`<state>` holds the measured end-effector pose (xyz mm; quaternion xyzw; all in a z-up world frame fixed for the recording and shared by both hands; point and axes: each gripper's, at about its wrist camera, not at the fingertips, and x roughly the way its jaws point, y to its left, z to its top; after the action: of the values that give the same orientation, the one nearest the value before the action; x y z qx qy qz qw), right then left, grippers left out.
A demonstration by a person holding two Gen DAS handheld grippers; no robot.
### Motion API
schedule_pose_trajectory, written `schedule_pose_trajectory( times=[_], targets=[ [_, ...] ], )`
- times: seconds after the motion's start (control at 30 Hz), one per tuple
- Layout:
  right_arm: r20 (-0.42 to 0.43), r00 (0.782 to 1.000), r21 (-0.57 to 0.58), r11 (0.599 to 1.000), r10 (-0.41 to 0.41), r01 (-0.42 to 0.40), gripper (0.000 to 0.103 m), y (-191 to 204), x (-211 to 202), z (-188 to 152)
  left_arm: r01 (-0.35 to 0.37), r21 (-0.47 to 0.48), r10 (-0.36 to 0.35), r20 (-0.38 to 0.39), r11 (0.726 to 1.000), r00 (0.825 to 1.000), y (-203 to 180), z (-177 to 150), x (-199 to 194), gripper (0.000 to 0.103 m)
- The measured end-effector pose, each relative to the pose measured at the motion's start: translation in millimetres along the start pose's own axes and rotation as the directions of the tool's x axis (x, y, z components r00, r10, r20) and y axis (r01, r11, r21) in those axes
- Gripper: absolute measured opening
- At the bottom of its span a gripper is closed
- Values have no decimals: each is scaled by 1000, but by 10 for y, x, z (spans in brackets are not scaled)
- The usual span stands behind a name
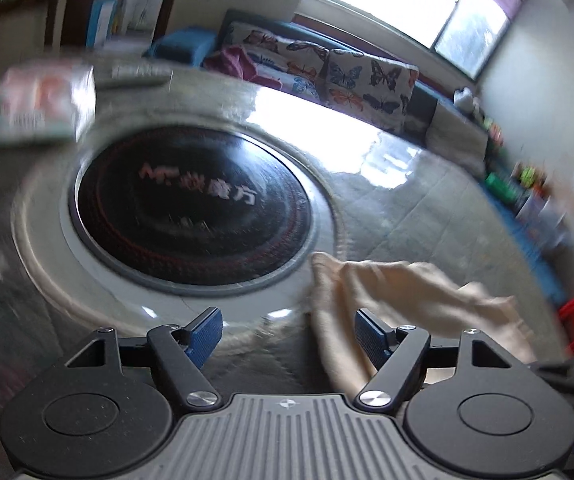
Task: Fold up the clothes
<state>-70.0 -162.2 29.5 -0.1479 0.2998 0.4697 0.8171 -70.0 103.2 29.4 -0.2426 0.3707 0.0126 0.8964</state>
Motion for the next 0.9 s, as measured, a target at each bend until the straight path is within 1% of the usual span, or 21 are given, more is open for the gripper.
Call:
schedule_pose_trajectory(
  times=[0.07, 0.17, 0.33, 0.4, 0.5, 0.57, 0.67, 0.73, 0.83, 0.87, 0.9],
  targets=[
    [15, 1000, 21, 1000, 7, -7, 10, -40, -42, 9, 47, -77, -48, -8, 996, 999, 35, -6, -17, 76],
    [38, 999, 48, 999, 15, -17, 9, -92, -102, 16, 102, -166, -108, -27, 981, 994, 63, -21, 7, 76],
    [60, 998, 70, 997, 22, -27, 9, -123, -176, -5, 147, -280, -172, -67, 949, 983, 55, -37, 149, 76],
    [66, 997, 77, 996, 27, -32, 9, -131, -211, -20, 166, -306, -197, -74, 938, 978, 31, -43, 202, 74],
    [77, 996, 83, 996, 33, -39, 9, -141, -273, -36, 185, -318, -221, -81, 930, 972, -22, -37, 261, 74],
    [85, 996, 89, 995, 38, -46, 9, -142, -311, -44, 199, -327, -239, -85, 924, 967, -36, -42, 289, 72],
    [93, 994, 89, 994, 48, -57, 9, -140, -358, -48, 221, -341, -266, -91, 914, 960, -21, -69, 319, 63],
    [97, 993, 88, 994, 60, -69, 9, -131, -383, -54, 230, -344, -277, -95, 910, 956, 1, -87, 326, 55],
    [97, 992, 84, 992, 81, -89, 9, -93, -390, -86, 253, -366, -310, -106, 896, 945, 55, -114, 347, 48],
    [97, 991, 81, 992, 88, -96, 9, -77, -389, -98, 256, -369, -313, -105, 894, 944, 71, -121, 348, 47],
    [97, 991, 78, 992, 94, -102, 9, -62, -387, -109, 254, -366, -311, -106, 895, 944, 77, -124, 349, 43]
  ],
)
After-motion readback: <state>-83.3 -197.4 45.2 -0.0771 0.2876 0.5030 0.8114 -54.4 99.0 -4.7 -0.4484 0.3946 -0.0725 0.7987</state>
